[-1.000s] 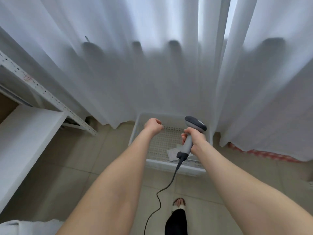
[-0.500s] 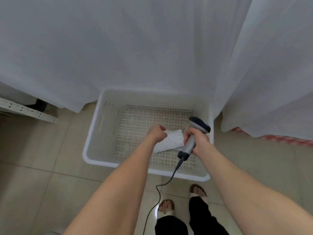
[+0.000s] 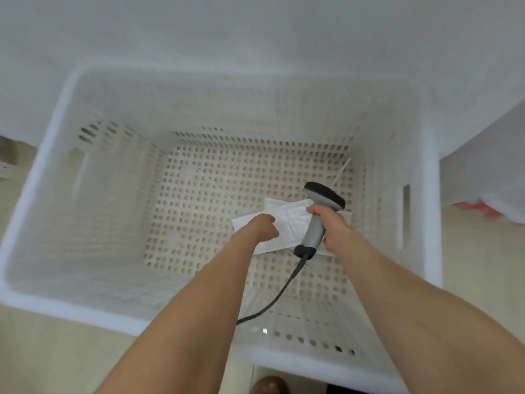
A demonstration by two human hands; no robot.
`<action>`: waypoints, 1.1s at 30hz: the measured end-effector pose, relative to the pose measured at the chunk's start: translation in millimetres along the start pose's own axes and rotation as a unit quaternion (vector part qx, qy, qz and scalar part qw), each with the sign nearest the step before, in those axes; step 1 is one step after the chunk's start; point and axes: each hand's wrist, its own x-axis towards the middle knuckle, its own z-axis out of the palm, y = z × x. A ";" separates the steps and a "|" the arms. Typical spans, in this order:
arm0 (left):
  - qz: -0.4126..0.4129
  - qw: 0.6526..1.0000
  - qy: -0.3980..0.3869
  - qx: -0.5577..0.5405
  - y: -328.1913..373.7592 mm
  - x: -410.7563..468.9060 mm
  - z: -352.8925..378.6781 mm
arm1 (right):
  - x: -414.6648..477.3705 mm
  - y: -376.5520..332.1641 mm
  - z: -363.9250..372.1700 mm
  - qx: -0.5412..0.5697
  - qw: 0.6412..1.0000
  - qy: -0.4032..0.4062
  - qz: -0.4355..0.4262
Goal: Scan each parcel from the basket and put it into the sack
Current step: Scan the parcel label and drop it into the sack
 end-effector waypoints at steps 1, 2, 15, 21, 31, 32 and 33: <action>0.000 1.000 -0.008 0.014 -2.8 7.8 2.7 | 9.8 1.1 1.9 -0.015 1.000 -0.005 -0.007; 0.000 1.000 -0.015 0.025 -5.3 14.7 5.0 | 17.3 2.1 3.3 -0.029 0.999 -0.009 -0.013; 0.008 0.998 0.066 0.003 -8.7 -87.8 -42.2 | -107.4 -45.3 30.8 0.062 0.993 -0.103 -0.016; -0.007 0.965 0.238 -0.106 19.0 -219.1 -122.7 | -249.6 -104.8 57.1 0.112 0.982 -0.140 -0.058; 0.023 0.882 0.327 -0.339 49.9 -456.8 -256.9 | -485.9 -180.6 73.0 0.139 0.973 -0.136 -0.121; 0.034 0.877 0.321 -0.356 51.5 -478.8 -265.3 | -509.0 -185.5 74.0 0.119 0.975 -0.144 -0.119; 0.048 0.875 0.308 -0.371 53.6 -502.3 -274.0 | -532.0 -191.0 76.0 0.100 0.976 -0.156 -0.117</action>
